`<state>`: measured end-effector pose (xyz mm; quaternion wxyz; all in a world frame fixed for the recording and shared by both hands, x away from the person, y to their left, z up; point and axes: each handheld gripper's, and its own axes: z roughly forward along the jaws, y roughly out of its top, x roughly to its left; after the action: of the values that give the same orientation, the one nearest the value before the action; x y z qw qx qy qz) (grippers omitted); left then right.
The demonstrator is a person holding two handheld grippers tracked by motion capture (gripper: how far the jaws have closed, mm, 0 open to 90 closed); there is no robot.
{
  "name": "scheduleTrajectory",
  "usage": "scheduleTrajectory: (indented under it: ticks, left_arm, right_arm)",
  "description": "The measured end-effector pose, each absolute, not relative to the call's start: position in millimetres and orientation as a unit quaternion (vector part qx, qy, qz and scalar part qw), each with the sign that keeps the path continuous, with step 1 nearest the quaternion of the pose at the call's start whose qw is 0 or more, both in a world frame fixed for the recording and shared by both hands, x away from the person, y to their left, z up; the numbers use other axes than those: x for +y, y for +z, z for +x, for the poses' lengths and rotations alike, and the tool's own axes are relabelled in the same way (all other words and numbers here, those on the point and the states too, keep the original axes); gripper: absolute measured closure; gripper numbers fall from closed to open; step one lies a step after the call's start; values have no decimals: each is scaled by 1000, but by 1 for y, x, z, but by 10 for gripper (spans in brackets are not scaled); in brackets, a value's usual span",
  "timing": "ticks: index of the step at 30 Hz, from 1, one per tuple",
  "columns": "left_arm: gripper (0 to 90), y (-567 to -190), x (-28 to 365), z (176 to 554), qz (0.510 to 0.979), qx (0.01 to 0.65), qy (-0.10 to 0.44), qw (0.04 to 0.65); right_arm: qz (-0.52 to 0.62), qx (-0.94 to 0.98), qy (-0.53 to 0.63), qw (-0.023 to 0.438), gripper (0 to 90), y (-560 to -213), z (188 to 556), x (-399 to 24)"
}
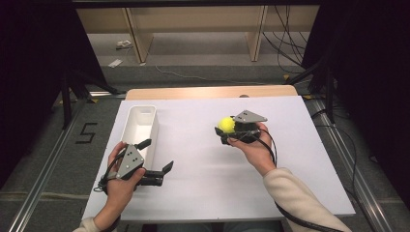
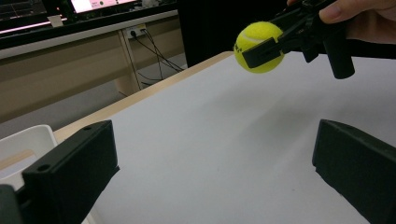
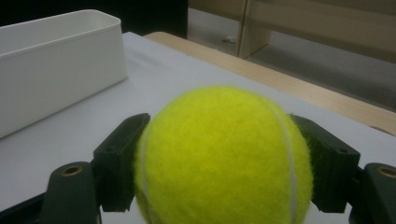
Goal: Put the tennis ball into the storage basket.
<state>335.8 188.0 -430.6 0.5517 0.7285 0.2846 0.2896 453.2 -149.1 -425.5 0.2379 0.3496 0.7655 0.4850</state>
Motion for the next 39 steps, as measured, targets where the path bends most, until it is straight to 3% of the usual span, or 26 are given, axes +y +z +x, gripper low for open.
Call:
scheduleTrajectory:
  ticks: [39]
  left_arm:
    - [0, -431, 189, 334, 729, 284, 291, 551]
  right_arm:
    - [332, 771, 494, 228, 261, -424, 453, -130]
